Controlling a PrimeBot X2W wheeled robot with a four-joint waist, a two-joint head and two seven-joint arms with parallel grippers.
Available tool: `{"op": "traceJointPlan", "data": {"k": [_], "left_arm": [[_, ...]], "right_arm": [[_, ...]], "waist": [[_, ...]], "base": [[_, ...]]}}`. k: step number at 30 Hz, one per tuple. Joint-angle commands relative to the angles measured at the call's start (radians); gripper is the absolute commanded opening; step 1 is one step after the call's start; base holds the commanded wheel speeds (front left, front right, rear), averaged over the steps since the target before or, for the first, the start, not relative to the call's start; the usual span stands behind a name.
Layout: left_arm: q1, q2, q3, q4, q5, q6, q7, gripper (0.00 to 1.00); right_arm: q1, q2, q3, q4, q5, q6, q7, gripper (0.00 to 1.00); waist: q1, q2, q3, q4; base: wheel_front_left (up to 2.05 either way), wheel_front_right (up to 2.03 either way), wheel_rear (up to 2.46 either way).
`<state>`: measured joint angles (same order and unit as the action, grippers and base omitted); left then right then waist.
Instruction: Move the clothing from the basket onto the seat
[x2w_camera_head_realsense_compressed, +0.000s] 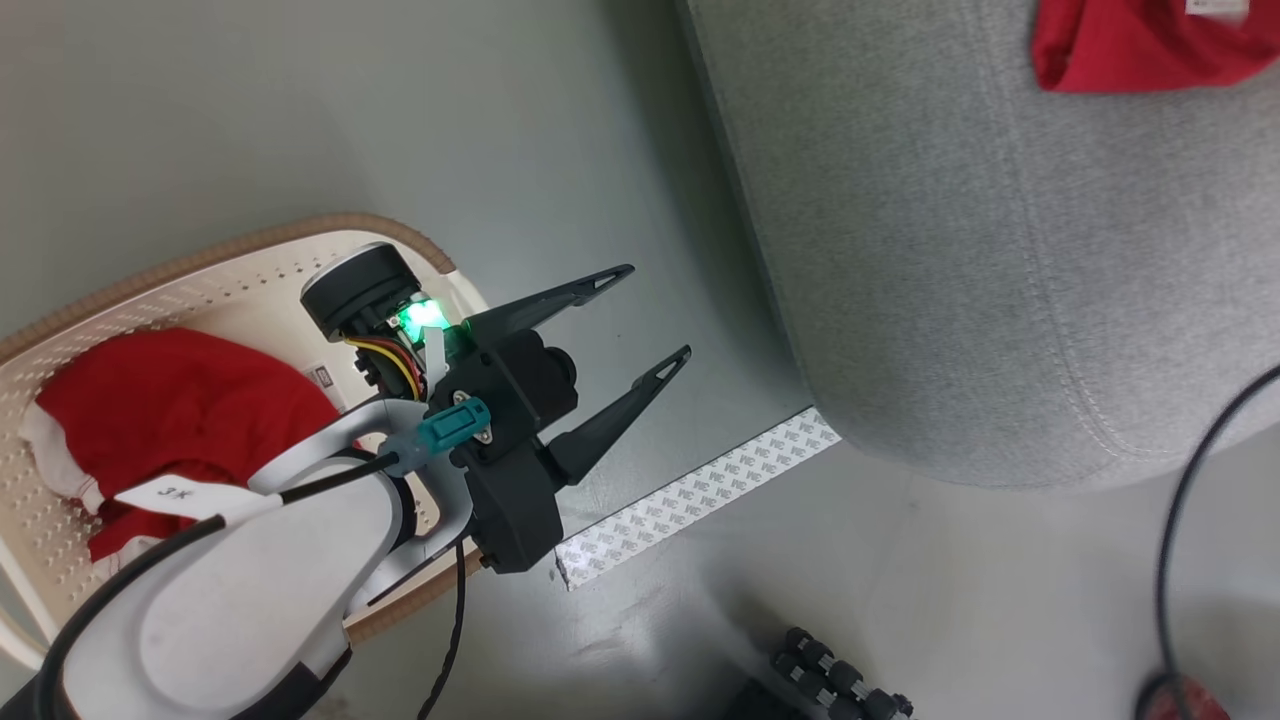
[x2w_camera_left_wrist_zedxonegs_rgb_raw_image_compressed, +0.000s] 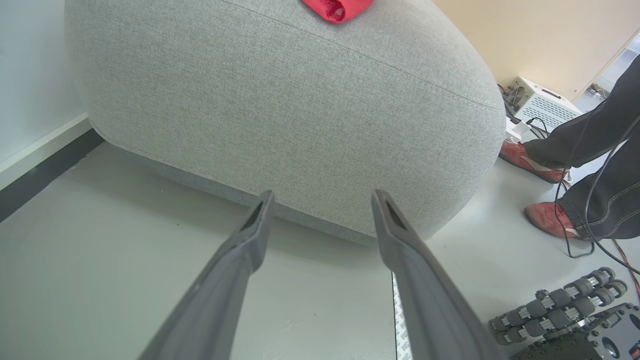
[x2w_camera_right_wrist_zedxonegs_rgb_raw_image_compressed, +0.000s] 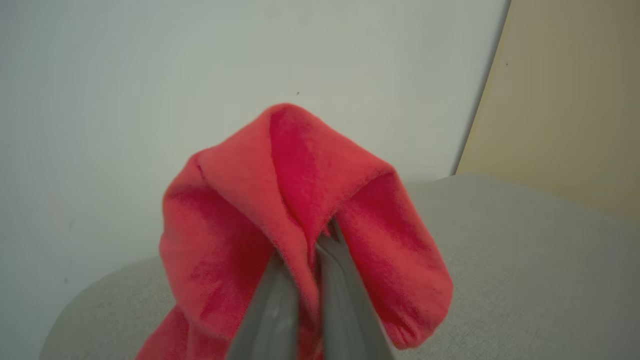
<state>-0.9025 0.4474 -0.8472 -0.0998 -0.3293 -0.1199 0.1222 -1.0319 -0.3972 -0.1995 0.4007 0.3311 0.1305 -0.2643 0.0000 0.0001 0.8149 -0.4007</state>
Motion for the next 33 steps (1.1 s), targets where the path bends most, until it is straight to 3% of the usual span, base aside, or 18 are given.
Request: {"op": "traceJointPlan", "data": {"k": [1,8,12,14,15,23,33], "left_arm": [[0.001,0.006,-0.003,-0.004,-0.003,0.004,0.005,1.00],[0.003,0.012,-0.005,-0.005,-0.010,0.009,0.000,1.00],[0.005,0.010,-0.005,0.001,-0.015,0.014,-0.003,1.00],[0.008,0.007,-0.004,0.007,-0.017,0.017,-0.008,1.00],[0.010,0.005,-0.004,0.009,-0.018,0.020,-0.011,1.00],[0.045,-0.015,0.019,0.051,-0.044,0.054,-0.070,1.00],[0.173,-0.030,0.086,0.133,-0.119,0.140,-0.198,1.00]], "right_arm": [[-0.011,0.023,0.009,0.056,-0.004,0.000,-0.001,0.00],[-0.025,0.042,0.089,0.274,0.045,0.000,-0.001,0.00],[-0.042,0.019,0.136,0.334,0.074,0.000,-0.001,0.00],[-0.046,0.006,0.156,0.353,0.082,0.000,-0.001,0.84],[-0.044,-0.002,0.156,0.355,0.078,0.000,-0.001,1.00],[0.064,0.012,0.143,0.234,-0.025,0.000,-0.001,1.00],[0.347,0.122,0.199,0.022,-0.092,0.000,-0.001,1.00]], "waist": [[0.0000,-0.0001,0.006,0.008],[0.0000,-0.0001,0.001,0.027],[0.0000,-0.0001,-0.008,0.030],[0.0000,-0.0001,-0.016,0.031],[0.0000,-0.0001,-0.021,0.032],[0.0000,-0.0001,-0.098,0.045],[0.0000,-0.0001,-0.282,0.090]], "base": [[0.00,0.00,0.00],[0.00,0.00,0.00],[0.00,0.00,0.00],[0.00,0.00,0.00],[0.00,0.00,0.00],[0.00,0.00,0.00],[0.00,0.00,0.00]]}}
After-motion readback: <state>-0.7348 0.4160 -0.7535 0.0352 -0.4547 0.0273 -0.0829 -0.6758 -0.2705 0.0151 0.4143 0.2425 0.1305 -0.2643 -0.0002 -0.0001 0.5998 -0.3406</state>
